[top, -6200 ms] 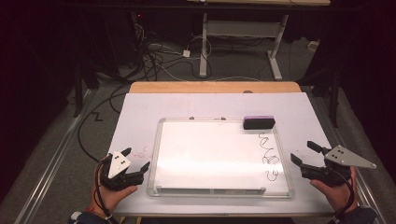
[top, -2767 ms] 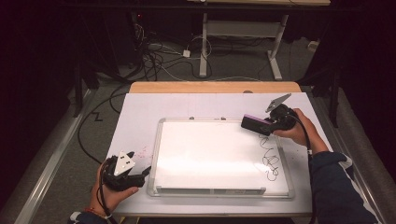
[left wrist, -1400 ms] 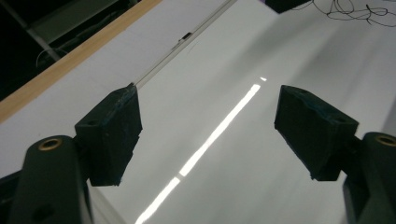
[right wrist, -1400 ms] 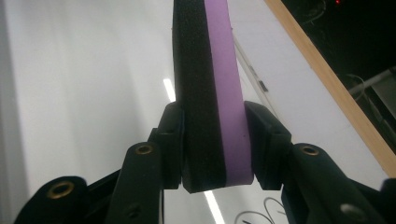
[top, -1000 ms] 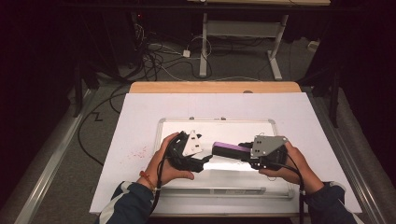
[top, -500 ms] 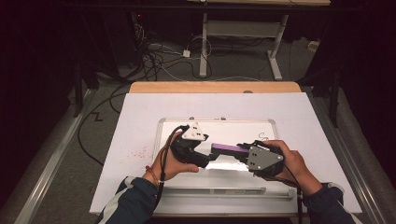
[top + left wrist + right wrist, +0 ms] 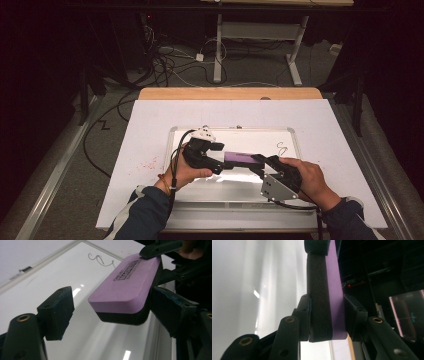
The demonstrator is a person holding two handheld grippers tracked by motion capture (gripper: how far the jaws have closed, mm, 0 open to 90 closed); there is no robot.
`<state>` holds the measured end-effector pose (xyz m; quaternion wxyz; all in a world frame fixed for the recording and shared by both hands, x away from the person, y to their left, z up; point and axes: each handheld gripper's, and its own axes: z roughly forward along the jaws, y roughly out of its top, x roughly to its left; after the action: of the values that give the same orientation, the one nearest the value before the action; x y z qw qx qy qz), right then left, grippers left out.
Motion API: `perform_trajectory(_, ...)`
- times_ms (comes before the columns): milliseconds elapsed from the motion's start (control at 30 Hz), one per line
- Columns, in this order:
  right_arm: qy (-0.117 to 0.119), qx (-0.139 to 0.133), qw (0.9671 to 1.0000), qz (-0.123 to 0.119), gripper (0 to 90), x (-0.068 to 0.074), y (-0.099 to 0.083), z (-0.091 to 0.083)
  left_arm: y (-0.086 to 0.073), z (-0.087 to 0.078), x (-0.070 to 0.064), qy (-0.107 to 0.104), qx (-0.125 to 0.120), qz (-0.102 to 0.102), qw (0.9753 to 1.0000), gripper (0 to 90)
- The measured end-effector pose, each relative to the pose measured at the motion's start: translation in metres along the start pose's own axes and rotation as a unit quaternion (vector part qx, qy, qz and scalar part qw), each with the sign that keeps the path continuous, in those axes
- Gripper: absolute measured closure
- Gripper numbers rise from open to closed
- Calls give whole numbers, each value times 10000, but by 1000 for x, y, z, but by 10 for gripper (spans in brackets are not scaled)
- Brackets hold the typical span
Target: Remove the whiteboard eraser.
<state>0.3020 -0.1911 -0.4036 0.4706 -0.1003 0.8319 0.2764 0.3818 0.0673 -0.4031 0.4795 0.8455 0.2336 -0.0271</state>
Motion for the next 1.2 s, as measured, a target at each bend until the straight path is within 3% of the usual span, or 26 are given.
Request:
perform_trajectory(100, -93, -2, 9999, -118, 629, 2, 1, 0, -1, 3, 3, -139, 4, -86, 9999, 190)
perform_trajectory(167, -78, -11, 9999, -150, 628, 4, 1, 1, -1, 4, 2, -280, 1, -83, 9996, 238)
perform_trajectory(233, -118, -40, 9996, -245, 628, 5, 2, 1, -1, 5, 1, -287, 35, -22, 9996, 282)
perform_trajectory(367, -171, -15, 9994, -286, 626, 6, 1, 2, -1, 6, 3, -332, 14, -102, 9994, 301)
perform_trajectory(567, -204, 34, 9995, -220, 627, 6, -2, 5, 1, 4, -3, 20, -5, 203, 9998, 316)
perform_trajectory(667, -213, 71, 9997, -139, 629, 6, -3, 8, 3, 4, -8, 274, -4, 455, 9986, 323)
perform_trajectory(900, -158, 25, 9999, 19, 626, 5, -6, 12, 2, 3, -10, 450, -31, 591, 9972, 332)
perform_trajectory(1033, 29, 34, 9999, 166, 597, 3, -9, 13, 3, 3, -15, 682, 5, 820, 9943, 335)
perform_trajectory(1133, 229, -24, 9985, 500, 552, 1, -12, 14, 3, 2, -17, 824, 10, 953, 9920, 337)
perform_trajectory(1167, 281, -31, 9978, 606, 521, 0, -13, 15, 3, 2, -18, 901, 34, 1018, 9907, 337)
perform_trajectory(1200, 479, -51, 9955, 819, 490, -3, -15, 16, 3, 2, -20, 1015, 93, 1125, 9884, 337)
